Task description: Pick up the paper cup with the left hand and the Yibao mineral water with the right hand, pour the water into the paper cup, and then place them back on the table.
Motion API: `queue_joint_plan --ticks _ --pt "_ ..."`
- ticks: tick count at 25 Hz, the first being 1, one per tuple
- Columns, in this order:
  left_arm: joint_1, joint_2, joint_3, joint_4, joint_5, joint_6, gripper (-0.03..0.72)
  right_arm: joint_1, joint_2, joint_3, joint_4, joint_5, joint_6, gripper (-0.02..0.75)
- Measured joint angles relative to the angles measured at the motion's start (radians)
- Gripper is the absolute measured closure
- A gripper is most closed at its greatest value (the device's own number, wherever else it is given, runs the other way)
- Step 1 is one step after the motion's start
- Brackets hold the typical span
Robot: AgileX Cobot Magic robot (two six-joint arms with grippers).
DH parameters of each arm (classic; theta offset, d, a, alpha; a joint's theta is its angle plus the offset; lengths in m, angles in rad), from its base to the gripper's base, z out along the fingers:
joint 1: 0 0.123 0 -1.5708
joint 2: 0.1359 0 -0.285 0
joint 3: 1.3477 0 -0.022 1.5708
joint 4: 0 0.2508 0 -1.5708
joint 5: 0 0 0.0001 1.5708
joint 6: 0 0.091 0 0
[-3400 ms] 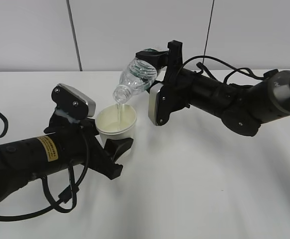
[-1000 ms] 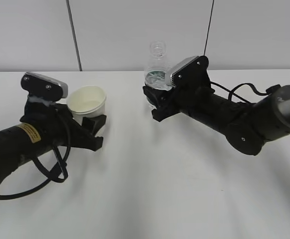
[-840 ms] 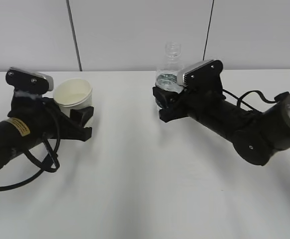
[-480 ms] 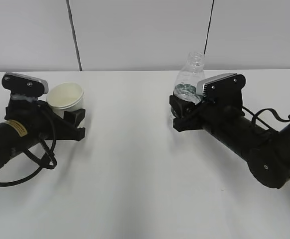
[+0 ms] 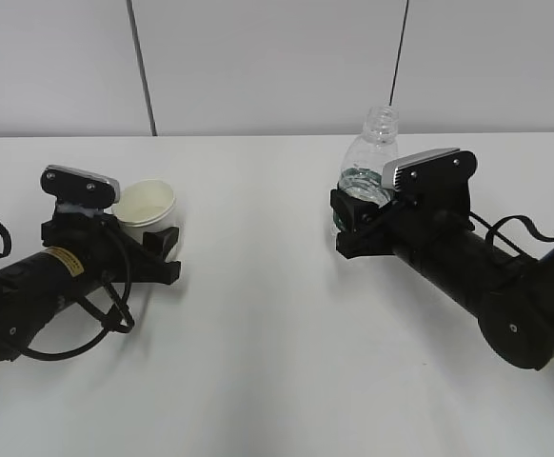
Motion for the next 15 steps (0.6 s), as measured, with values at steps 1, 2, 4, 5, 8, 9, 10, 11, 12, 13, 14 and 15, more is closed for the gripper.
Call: queue_joint_plan --ticks 1,2,4,5,8,9,10,11,12,13,14,15 --pt "0.0 0.006 0.0 0.0 -0.011 0.0 0.246 0.0 0.0 0.0 0.0 0.0 0.0 0.278" --pt "0.0 0.012 -0.001 0.0 -0.02 0.0 0.246 0.0 0.0 0.0 0.002 0.0 0.0 0.278" --pt "0.0 0.016 -0.002 0.0 -0.027 0.0 0.24 0.0 0.0 0.0 0.002 -0.002 0.0 0.278" --pt "0.001 0.016 -0.002 0.0 -0.027 0.0 0.229 0.0 0.0 0.0 0.002 -0.002 0.0 0.278" --pt "0.001 0.017 -0.002 -0.008 -0.022 0.0 0.169 0.0 0.0 0.0 0.002 -0.002 0.0 0.278" --pt "0.001 0.017 -0.002 -0.01 -0.02 0.0 0.145 0.0 0.0 0.0 0.002 -0.002 0.0 0.278" --pt "0.001 0.017 -0.002 -0.012 -0.019 0.0 0.125 0.0 0.0 0.0 0.002 -0.002 0.0 0.278" --pt "0.001 0.017 -0.002 -0.016 -0.014 0.0 0.115 0.0 0.0 0.0 0.002 -0.002 0.0 0.278" --pt "0.001 0.017 -0.002 -0.022 -0.008 0.0 0.108 0.0 0.0 0.0 0.002 -0.002 0.0 0.278" --pt "0.001 0.017 -0.002 -0.028 -0.003 0.0 0.105 0.0 0.0 0.0 0.002 -0.002 0.0 0.278" --pt "0.001 0.017 0.002 -0.032 -0.002 0.0 0.103 0.0 0.0 -0.002 0.002 0.0 0.0 0.278" --pt "0.001 0.017 0.007 -0.036 -0.002 0.0 0.101 0.0 0.0 -0.004 0.002 0.0 0.0 0.278"
